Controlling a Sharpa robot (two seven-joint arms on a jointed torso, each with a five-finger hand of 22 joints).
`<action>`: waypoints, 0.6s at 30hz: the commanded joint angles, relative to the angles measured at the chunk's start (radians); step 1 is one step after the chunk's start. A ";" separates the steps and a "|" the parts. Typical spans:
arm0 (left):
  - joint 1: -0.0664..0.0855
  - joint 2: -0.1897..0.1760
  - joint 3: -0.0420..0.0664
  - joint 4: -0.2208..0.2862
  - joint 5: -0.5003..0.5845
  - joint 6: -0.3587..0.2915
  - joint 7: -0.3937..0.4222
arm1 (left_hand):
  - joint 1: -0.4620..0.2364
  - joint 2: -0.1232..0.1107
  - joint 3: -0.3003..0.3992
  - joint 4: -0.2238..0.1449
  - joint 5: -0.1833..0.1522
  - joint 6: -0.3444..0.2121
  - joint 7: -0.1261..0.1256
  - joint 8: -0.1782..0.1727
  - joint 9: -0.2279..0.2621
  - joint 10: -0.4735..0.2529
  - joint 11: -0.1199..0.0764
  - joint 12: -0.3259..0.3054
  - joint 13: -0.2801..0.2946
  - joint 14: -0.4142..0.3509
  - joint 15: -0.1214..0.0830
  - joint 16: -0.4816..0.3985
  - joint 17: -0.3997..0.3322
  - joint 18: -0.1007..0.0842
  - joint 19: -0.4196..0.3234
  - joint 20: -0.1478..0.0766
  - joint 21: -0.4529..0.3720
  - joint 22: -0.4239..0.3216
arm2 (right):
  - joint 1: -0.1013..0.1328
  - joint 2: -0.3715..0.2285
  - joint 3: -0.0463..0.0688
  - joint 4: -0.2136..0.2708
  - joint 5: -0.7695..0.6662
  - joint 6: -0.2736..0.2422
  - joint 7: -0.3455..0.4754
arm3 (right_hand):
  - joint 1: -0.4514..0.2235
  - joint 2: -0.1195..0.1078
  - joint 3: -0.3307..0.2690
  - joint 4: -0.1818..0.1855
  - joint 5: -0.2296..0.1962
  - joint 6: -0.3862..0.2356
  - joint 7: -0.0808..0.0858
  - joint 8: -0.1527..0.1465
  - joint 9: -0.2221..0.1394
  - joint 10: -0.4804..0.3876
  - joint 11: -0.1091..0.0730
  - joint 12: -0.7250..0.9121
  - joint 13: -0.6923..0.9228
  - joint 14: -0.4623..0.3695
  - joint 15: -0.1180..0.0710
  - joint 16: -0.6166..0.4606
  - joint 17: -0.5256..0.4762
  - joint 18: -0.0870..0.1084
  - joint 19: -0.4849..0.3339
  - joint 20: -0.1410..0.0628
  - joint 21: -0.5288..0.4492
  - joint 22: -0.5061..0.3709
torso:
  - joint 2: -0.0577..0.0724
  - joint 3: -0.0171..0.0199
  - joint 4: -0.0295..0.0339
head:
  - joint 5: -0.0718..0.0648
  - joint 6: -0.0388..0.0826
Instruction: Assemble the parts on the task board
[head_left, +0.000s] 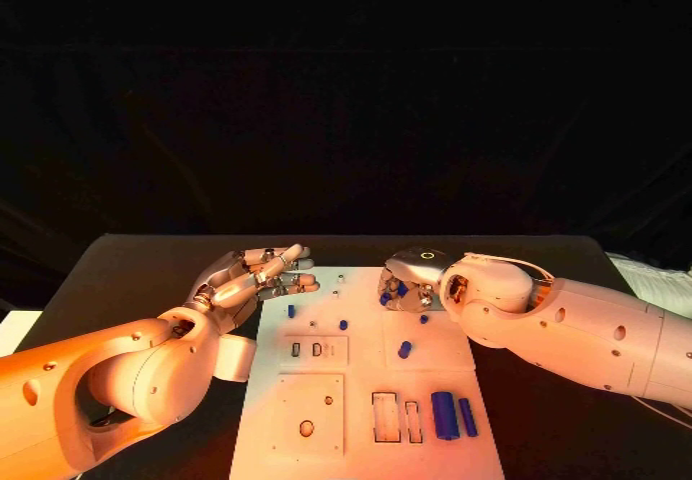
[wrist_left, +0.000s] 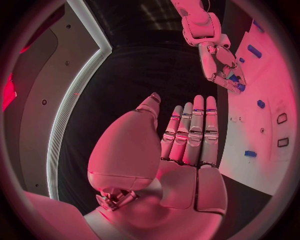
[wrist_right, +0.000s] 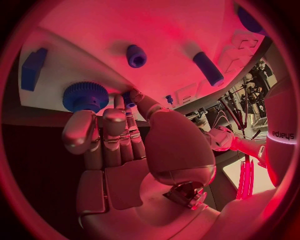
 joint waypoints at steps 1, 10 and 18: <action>0.002 0.000 0.001 0.003 0.002 0.017 0.005 | -0.003 0.010 -0.002 -0.007 -0.003 0.002 0.007 -0.006 -0.001 -0.004 0.003 -0.003 -0.001 -0.003 0.002 -0.007 0.001 0.011 0.000 0.004 -0.005 -0.001 | -0.001 0.001 -0.001 -0.001 -0.016 -0.027 0.009 | 0.023 0.015 0.028 0.010 -0.013 0.022 -0.007 0.012 0.011 0.015 -0.004 0.002 0.001 0.022 -0.007 0.010 0.008 -0.008 -0.003 -0.007 0.010 0.010 | 0.002 -0.0002 0.0017 | 0.001 0.000; 0.002 -0.002 0.001 0.001 0.008 0.019 0.009 | -0.003 0.011 -0.003 -0.008 -0.003 0.000 0.010 -0.009 -0.001 -0.007 0.005 -0.006 -0.001 -0.004 0.003 -0.009 0.002 0.011 -0.001 0.005 -0.006 -0.003 | -0.002 0.005 0.008 0.015 -0.003 -0.191 0.012 | 0.025 0.008 0.058 0.032 -0.025 0.039 -0.009 0.014 0.020 0.032 -0.008 0.000 0.002 0.019 -0.009 0.024 0.019 -0.010 -0.006 -0.008 0.026 0.029 | 0.007 0.0002 0.0026 | 0.005 0.008; 0.002 -0.001 0.001 -0.002 0.012 0.029 0.010 | -0.002 0.012 -0.003 -0.010 -0.002 -0.002 0.010 -0.011 -0.001 -0.008 0.006 -0.008 -0.001 -0.005 0.004 -0.010 0.002 0.011 -0.002 0.006 -0.007 -0.003 | 0.002 0.050 0.016 -0.017 0.016 -0.229 -0.006 | 0.020 0.003 0.067 0.044 -0.027 0.039 -0.008 0.011 0.022 0.033 -0.007 -0.002 0.001 0.017 -0.008 0.024 0.017 -0.010 -0.010 -0.008 0.029 0.030 | 0.010 -0.0020 0.0063 | 0.006 0.013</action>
